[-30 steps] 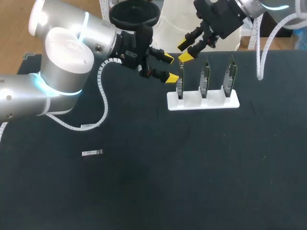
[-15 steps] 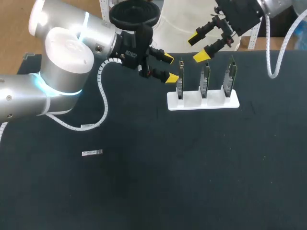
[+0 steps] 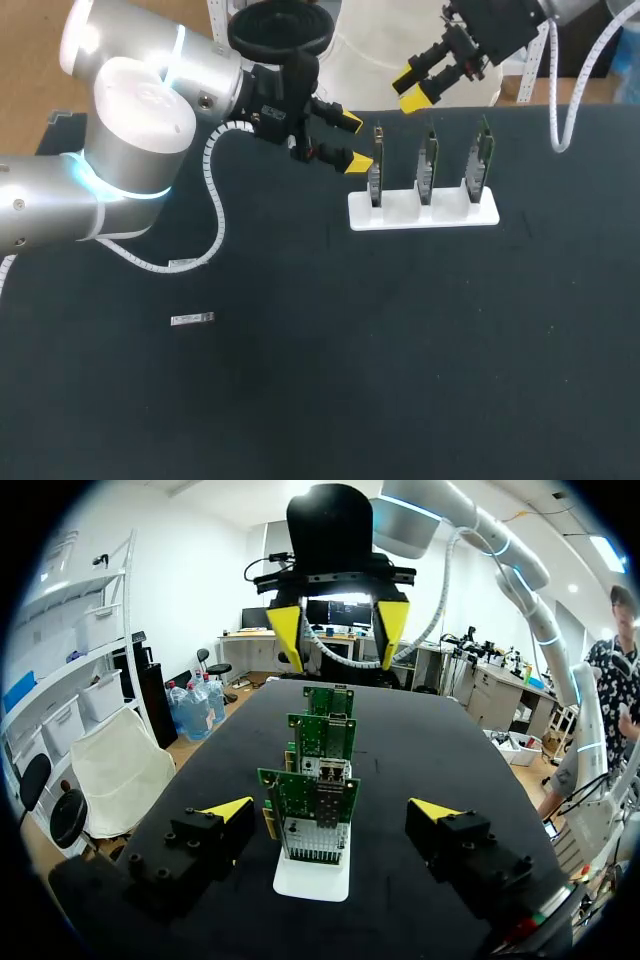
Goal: Pick up the optical module with the left hand, and insert it into the network port with the right hand.
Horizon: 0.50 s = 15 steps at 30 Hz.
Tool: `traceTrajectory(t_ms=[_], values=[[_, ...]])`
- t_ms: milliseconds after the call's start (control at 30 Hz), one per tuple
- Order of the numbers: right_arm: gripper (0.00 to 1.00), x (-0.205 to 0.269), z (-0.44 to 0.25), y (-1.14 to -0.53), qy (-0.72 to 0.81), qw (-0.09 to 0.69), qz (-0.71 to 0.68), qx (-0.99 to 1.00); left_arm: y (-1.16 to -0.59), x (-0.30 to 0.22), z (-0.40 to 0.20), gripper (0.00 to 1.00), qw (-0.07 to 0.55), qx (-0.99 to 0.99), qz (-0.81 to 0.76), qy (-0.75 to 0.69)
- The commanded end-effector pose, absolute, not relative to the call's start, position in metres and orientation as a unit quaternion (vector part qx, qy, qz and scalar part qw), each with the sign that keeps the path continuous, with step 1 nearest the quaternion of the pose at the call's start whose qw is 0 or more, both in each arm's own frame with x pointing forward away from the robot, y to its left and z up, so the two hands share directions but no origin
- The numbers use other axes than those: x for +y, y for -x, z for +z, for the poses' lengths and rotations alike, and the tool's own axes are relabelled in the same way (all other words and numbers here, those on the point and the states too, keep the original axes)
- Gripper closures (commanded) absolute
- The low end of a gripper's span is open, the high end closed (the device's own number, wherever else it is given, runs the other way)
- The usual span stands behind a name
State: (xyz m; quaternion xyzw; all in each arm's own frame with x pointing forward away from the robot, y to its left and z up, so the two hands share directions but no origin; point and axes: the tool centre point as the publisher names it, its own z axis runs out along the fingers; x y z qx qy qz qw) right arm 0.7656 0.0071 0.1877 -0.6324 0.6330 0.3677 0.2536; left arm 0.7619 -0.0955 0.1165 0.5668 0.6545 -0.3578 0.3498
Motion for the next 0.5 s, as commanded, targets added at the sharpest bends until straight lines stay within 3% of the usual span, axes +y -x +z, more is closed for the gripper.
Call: traceTrajectory(t_ms=[33,500], values=[[1.0,0.012,0.184,-0.756,0.628,0.264,0.356,0.639,-0.762,-0.096,0.117,0.0,0.348,0.656,-0.357,-0.567],[1.0,0.031,0.171,-0.763,0.636,0.255,0.342,0.642,-0.762,-0.096,0.117,0.0,0.348,0.656,-0.357,-0.567]])
